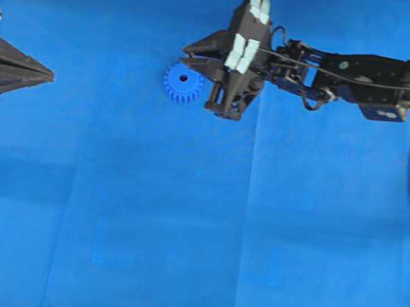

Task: Insert the shaft placed at a random location into the center hole of the small gear at another random location.
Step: 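Carry the shaft left over the blue gear with the right gripper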

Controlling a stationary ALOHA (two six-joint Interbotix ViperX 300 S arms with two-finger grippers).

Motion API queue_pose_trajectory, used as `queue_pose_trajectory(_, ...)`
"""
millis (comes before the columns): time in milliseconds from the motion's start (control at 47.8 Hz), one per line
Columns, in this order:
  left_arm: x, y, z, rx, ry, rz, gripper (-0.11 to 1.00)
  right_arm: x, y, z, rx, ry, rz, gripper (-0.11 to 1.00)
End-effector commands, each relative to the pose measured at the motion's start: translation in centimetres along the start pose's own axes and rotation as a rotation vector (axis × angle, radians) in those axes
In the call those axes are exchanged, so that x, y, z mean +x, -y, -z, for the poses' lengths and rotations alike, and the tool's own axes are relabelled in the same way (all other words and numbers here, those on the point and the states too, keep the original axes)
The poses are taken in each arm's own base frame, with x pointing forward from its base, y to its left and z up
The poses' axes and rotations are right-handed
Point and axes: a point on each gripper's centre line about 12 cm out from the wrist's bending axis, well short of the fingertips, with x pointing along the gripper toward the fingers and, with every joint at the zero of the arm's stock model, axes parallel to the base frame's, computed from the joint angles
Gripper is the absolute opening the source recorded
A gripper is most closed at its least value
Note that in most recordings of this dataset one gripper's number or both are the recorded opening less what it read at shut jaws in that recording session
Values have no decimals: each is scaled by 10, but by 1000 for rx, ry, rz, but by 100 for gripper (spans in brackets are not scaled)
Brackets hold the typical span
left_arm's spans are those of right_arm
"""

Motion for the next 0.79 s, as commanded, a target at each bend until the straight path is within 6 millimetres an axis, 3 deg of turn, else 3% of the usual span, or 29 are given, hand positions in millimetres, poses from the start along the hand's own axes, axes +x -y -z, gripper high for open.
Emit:
queue_pose_trajectory(0, 1, 0, -5, 2, 15, -2, 0, 2, -3, -17, -7, 41, -7, 2)
queue_pose_trajectory(272, 1, 0, -4, 2, 12, -2, 0, 8, -3, -13, -7, 23, -7, 2)
queue_pose_trajectory(774, 2, -1, -5, 0, 12, -3, 0, 26, 0, 16, -4, -20, 4, 2)
